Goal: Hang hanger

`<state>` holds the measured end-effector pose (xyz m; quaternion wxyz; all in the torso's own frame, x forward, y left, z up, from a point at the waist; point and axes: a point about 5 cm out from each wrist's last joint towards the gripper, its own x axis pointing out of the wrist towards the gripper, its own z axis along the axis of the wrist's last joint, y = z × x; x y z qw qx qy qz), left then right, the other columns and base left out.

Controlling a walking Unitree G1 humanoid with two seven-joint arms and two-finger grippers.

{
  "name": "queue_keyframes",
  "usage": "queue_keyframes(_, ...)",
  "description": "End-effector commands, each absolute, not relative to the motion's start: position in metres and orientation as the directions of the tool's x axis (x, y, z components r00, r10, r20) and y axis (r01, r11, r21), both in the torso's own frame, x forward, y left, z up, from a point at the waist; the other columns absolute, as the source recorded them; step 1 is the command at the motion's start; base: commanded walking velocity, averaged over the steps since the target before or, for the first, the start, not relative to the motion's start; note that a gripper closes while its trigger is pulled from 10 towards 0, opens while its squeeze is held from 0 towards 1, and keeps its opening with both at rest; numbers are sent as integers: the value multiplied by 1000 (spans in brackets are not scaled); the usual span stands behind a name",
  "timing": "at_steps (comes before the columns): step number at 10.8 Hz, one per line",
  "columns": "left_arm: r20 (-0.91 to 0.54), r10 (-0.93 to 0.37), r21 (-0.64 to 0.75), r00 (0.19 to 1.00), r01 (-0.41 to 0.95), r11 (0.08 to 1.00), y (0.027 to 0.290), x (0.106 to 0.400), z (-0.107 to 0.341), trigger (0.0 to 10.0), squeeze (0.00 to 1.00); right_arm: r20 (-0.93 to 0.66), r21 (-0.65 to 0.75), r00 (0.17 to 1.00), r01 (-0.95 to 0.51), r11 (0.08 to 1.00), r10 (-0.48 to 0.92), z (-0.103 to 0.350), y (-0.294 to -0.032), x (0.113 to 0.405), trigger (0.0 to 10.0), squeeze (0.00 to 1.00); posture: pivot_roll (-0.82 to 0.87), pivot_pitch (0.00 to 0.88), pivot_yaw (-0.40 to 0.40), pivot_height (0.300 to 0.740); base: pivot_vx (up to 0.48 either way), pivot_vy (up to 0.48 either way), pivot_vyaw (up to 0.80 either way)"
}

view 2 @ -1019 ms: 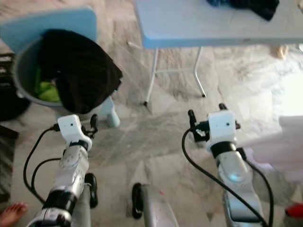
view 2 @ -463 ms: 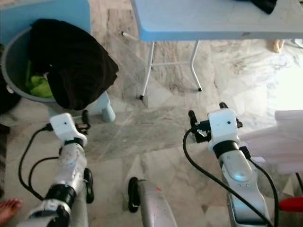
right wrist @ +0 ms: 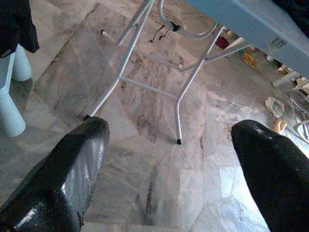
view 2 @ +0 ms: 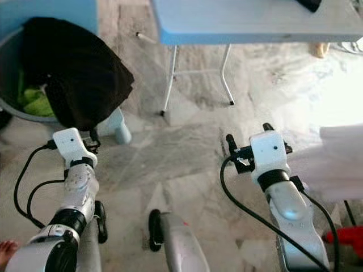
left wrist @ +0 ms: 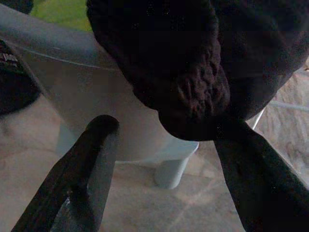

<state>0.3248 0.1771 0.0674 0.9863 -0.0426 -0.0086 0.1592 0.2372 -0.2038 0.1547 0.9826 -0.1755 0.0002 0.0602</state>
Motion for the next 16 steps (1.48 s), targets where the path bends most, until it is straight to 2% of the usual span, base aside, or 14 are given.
queue_keyframes(1,-12,312,-75,950,-312,947,174,323,62,10000,0,-28,-362,995,-97,927,94,157,-211,233,10000,0,-327,389,-286,740,0,0,0)
queue_keyframes(4,42,365,-38,930,-363,931,182,326,71,10000,0,-24,-356,994,-107,928,105,159,-210,236,10000,0,-331,384,-291,740,0,0,0)
queue_keyframes(5,56,365,-35,929,-363,931,181,327,73,10000,0,-42,-258,967,-252,933,250,159,-196,231,10000,0,-328,382,-289,740,0,0,0)
queue_keyframes(6,59,361,-38,931,-359,933,180,327,73,7647,0,-83,-165,892,-453,876,445,157,-176,223,10000,0,-332,379,-287,740,0,0,0)
queue_keyframes(7,59,368,-42,928,-366,930,180,327,72,4078,0,-157,-46,768,-634,772,621,150,-160,207,10000,0,-333,378,-287,740,0,0,0)
queue_keyframes(8,66,370,-38,927,-368,929,181,328,74,0,0,-197,10,675,-724,690,711,146,-155,193,10000,0,-330,375,-288,740,0,0,0)
queue_keyframes(9,70,362,-42,929,-360,932,181,329,75,0,0,-209,51,630,-757,652,748,145,-153,187,10000,0,-329,373,-287,740,0,0,0)
queue_keyframes(10,78,340,-46,937,-338,940,180,329,75,1373,0,-211,55,625,-760,648,751,145,-154,188,10000,0,-330,371,-285,740,0,0,0)
queue_keyframes(11,76,356,-40,932,-353,935,182,328,75,0,0,-208,49,640,-749,661,740,145,-155,190,10000,0,-330,371,-285,740,0,0,0)
queue_keyframes(16,88,376,-40,922,-374,926,187,330,78,0,0,-227,31,649,-741,671,727,141,-159,191,10000,0,-330,355,-282,740,0,0,0)
